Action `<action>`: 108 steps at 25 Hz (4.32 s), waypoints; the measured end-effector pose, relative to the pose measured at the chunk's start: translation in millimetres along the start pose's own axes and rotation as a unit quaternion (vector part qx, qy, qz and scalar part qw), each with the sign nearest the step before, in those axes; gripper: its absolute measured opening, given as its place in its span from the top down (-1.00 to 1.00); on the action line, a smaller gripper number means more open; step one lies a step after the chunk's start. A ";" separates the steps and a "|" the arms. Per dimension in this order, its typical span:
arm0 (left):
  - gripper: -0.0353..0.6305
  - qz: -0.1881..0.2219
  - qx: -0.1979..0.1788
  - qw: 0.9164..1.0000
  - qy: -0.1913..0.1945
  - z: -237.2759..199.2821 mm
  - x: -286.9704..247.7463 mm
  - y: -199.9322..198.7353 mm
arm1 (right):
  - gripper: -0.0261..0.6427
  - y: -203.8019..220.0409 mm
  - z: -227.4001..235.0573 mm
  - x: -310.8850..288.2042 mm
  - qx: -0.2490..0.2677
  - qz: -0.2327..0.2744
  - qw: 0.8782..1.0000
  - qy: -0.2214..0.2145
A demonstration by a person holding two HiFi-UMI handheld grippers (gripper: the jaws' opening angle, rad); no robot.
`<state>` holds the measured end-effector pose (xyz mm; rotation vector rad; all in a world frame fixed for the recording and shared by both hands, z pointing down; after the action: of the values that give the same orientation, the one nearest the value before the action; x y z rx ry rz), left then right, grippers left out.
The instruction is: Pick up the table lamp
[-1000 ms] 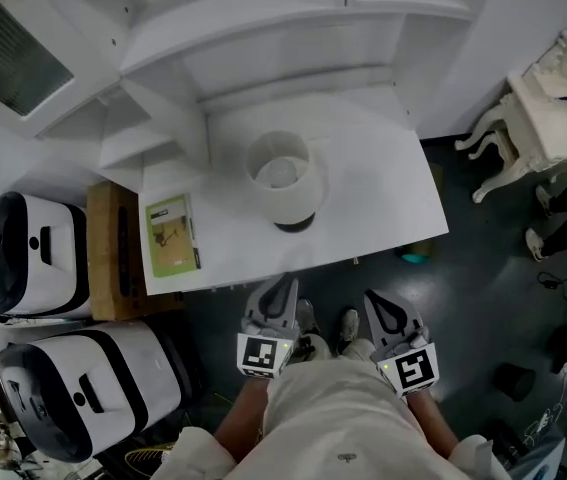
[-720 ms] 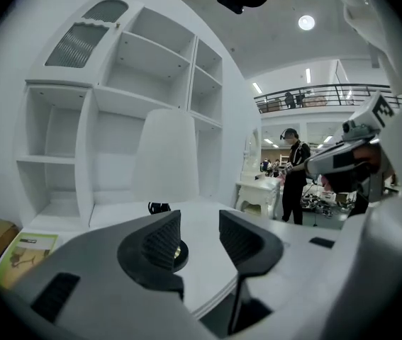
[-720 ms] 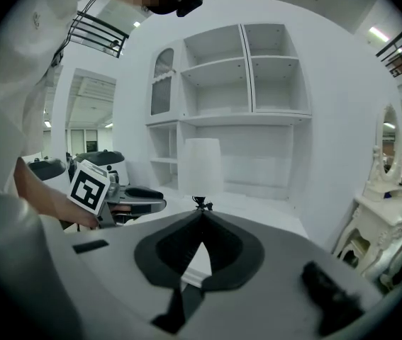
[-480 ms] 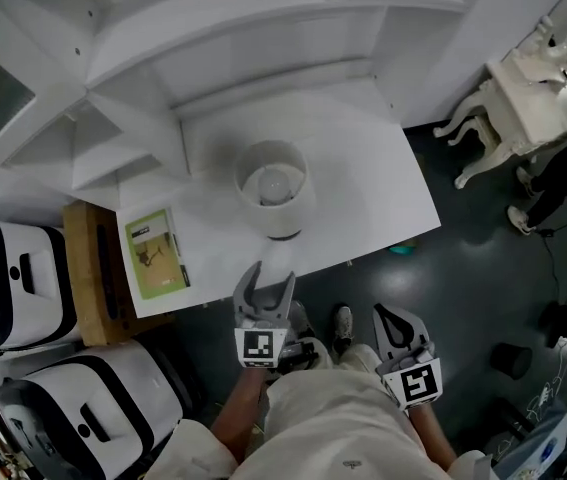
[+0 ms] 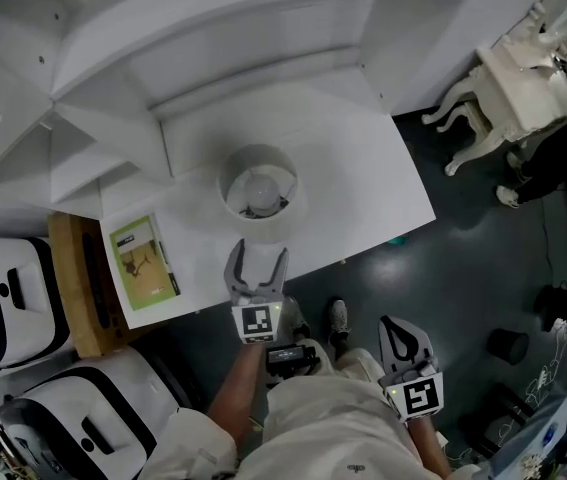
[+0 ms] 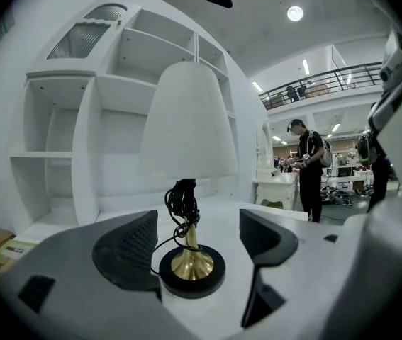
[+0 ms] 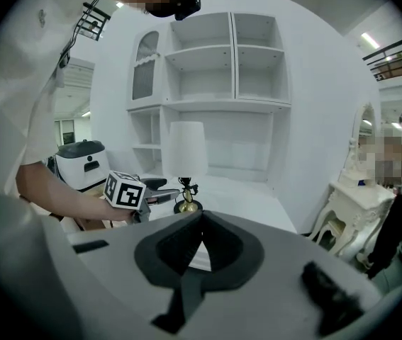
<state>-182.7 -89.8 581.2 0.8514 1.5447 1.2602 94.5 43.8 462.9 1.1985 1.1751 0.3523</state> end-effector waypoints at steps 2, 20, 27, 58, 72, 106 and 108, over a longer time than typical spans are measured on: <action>-0.15 -0.002 -0.002 1.000 0.001 -2.0 -11.7 5.5 | 0.89 -0.6 0.3 -0.3 -0.010 0.003 1.000 0.006; -0.20 0.012 -0.014 1.000 -0.005 -9.4 -87.3 27.1 | 0.89 19.6 6.0 5.7 -0.043 -0.032 0.998 0.023; -0.19 0.013 0.004 1.000 0.000 -11.1 -101.0 26.9 | 0.89 21.3 3.5 4.7 -0.046 -0.036 0.998 0.017; 0.46 0.013 0.045 0.999 0.006 -27.0 -120.6 19.4 | 0.89 26.1 -5.0 9.7 -0.047 -0.046 0.998 0.024; 0.47 -0.004 0.073 0.997 0.008 -22.8 -101.3 -5.3 | 0.89 23.3 0.2 12.5 -0.035 -0.028 0.999 0.020; 0.47 0.011 0.077 0.997 -0.009 75.9 64.5 -145.6 | 0.89 -12.4 62.5 43.7 0.023 0.168 0.982 -0.081; 0.47 0.015 0.084 0.996 -0.020 84.9 78.3 -146.8 | 0.89 -11.5 65.4 46.0 0.028 0.172 0.980 -0.093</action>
<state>-121.1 -24.5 417.3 1.0038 1.6277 1.1396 164.8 39.2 423.1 1.4555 0.8194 0.4570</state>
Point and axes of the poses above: the fingertips, and each gripper's own axes: x backward along the fingers, z to its right, y out of its underside, the point moved 10 cm from there along x, backward along the fingers, and after that the axes turned 4 degrees about x, right-handed, at the moved point
